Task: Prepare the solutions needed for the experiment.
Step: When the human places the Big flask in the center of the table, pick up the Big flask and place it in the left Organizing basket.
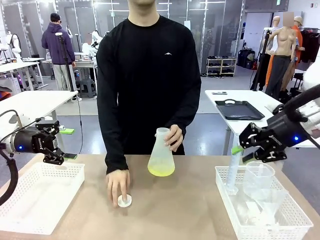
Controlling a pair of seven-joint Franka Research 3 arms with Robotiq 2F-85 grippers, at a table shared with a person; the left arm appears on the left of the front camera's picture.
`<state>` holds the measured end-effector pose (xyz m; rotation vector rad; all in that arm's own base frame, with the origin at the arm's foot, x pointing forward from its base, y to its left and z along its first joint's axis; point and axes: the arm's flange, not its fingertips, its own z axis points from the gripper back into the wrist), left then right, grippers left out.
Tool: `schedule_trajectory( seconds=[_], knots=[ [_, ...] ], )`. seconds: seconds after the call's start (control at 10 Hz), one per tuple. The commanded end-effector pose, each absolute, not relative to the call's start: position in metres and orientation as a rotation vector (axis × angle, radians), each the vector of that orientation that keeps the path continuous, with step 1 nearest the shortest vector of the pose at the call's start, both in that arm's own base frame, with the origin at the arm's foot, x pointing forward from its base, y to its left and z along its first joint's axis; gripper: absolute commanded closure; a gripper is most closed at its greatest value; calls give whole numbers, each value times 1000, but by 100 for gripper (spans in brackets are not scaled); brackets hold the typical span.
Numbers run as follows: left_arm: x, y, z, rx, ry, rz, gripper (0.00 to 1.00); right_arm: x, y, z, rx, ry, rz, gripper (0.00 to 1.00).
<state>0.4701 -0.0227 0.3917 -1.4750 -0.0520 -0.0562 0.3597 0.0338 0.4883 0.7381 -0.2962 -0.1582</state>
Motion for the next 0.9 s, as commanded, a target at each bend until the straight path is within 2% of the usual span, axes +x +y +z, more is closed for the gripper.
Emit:
schedule_trajectory(
  seconds=[0.0,0.3,0.5,0.8],
  knots=[
    [471,-24,393,-1462,-66,-56,0,369,24,463,919,-235,-54,54],
    [471,-24,393,-1462,-66,-56,0,385,7,446,1274,-144,94,54],
    [471,-24,393,-1462,-66,-56,0,386,-5,437,1452,-121,76,54],
    [471,-24,393,-1462,-66,-56,0,387,-6,425,1521,-114,65,54]
  ],
)
